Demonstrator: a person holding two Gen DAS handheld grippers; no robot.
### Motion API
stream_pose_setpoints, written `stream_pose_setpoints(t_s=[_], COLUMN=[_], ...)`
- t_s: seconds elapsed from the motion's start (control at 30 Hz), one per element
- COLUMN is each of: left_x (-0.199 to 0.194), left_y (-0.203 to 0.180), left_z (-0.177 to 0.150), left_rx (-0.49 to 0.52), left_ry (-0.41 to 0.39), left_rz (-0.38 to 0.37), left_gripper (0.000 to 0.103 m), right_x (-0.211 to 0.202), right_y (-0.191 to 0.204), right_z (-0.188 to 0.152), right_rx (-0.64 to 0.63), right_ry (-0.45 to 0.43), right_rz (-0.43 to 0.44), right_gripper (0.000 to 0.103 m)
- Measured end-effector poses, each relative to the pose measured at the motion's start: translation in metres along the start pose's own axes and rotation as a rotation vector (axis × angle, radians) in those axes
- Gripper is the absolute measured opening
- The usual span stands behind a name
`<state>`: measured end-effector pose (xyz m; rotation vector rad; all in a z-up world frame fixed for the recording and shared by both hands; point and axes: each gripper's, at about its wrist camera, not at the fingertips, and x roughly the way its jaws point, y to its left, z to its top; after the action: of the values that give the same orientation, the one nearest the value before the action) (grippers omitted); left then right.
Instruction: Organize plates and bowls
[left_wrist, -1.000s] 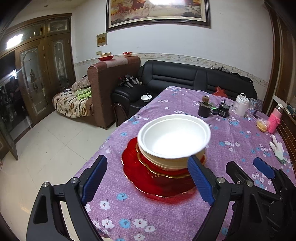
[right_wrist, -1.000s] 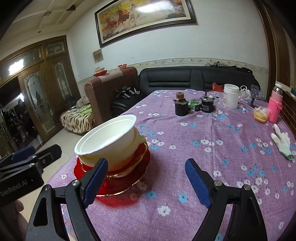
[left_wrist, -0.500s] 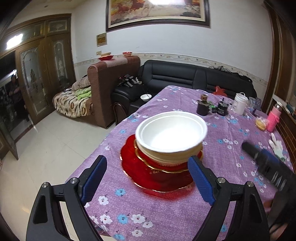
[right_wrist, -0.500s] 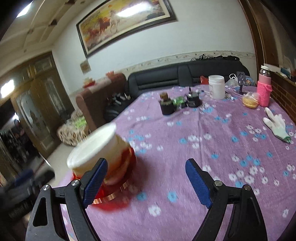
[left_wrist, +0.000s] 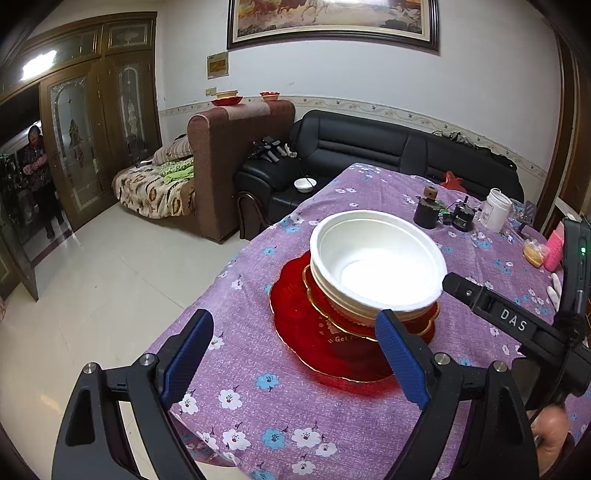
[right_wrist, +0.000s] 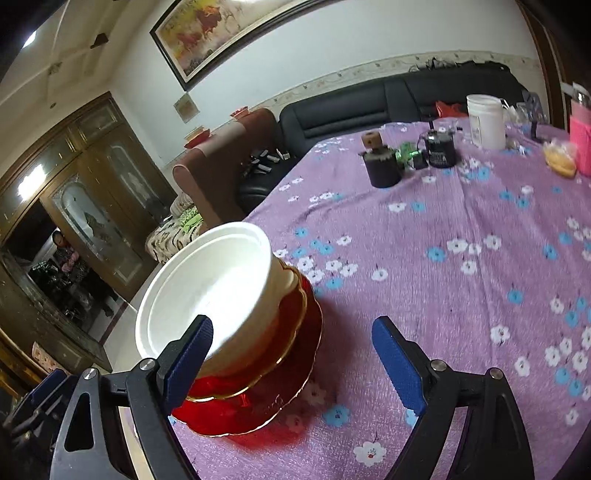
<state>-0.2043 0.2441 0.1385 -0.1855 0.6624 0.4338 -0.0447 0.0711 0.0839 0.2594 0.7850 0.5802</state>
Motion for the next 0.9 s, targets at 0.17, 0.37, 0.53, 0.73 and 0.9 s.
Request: stream_pose_setpoints(t_s=[0.17, 0.37, 0.53, 0.73, 0.9], left_x=[0.004, 0.0, -0.001, -0.007, -0.01], left_y=[-0.001, -0.002, -0.006, -0.017, -0.022], left_z=[0.001, 0.0, -0.003, -0.008, -0.011], left_rx=[0.005, 0.007, 0.003, 0.019, 0.033], left_ry=[0.009, -0.01, -0.025, -0.052, -0.065], left_rz=[-0.004, -0.003, -0.028, -0.038, -0.039], left_gripper=[0.089, 0.089, 0.089, 0.095, 0.096], right_x=[-0.006, -0.034, -0.061, -0.061, -0.053], right_y=[0.001, 0.006, 0.01, 0.015, 0.015], right_z=[0.002, -0.003, -0.021, -0.044, -0.06], right_rx=[-0.017, -0.007, -0.025, -0.092, -0.123], right_ry=[-0.019, -0.085, -0.136, -0.122, -0.089], right_rz=[-0.001, -0.003, -0.068, -0.176, -0.221], right_gripper=[0.091, 0.091, 0.091, 0.092, 0.092])
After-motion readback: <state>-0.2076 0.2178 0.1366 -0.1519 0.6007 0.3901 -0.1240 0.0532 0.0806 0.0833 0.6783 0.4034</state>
